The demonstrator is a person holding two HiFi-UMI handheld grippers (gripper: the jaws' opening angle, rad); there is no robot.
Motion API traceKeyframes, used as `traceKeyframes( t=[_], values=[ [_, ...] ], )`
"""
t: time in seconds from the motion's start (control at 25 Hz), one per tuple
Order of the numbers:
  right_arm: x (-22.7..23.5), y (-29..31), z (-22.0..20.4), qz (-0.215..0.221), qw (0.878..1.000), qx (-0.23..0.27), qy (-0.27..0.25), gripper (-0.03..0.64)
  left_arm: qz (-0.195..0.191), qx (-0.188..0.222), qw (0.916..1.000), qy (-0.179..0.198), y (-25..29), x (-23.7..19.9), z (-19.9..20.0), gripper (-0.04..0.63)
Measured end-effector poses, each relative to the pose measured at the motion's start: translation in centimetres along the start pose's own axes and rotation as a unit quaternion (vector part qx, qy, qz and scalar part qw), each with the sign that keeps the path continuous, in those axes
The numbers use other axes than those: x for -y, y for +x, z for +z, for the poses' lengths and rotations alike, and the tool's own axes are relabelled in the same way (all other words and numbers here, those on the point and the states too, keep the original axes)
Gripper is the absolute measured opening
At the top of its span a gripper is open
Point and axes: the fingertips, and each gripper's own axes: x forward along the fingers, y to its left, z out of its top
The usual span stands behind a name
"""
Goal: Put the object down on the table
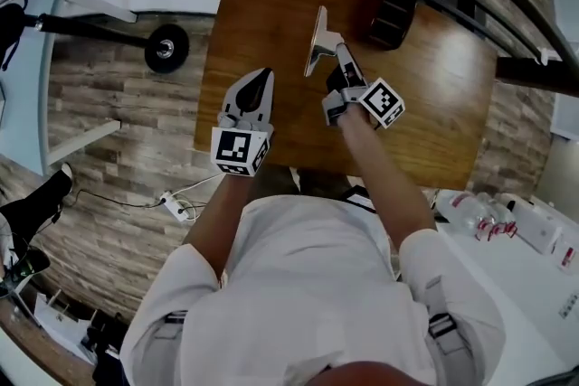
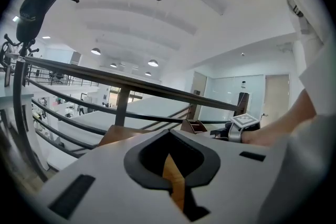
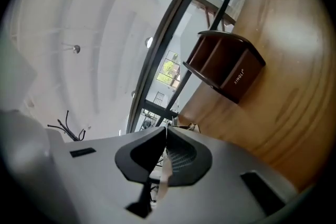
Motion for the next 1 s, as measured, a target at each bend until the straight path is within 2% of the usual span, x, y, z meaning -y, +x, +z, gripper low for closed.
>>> traceKeyframes(
  t=[0.16,0.32,0.68,1.0],
  values=[
    [3.1,0.1,-0.3,-0.046,0.997,0.012,0.055,0.028,-0.006,-0.004,1.0,0.004,0.3,0.1,-0.6,0.012],
    [4.2,1.2,-0.4,-0.013,0.996,0.023,0.088,0.028,-0.01,-0.01,0.9997,0.021,0.3,0.6,-1.0,0.012],
    [6.7,1.7,-0.6,-0.041,0.995,0.024,0.093,0.028,-0.006,-0.013,0.9997,0.02,0.7,0.2,-1.6,0.012],
    [6.8,2.3,-0.6,-0.048,0.996,0.019,0.078,0.028,0.003,-0.014,0.9998,0.017,0.2,-0.2,-1.7,0.012]
  ],
)
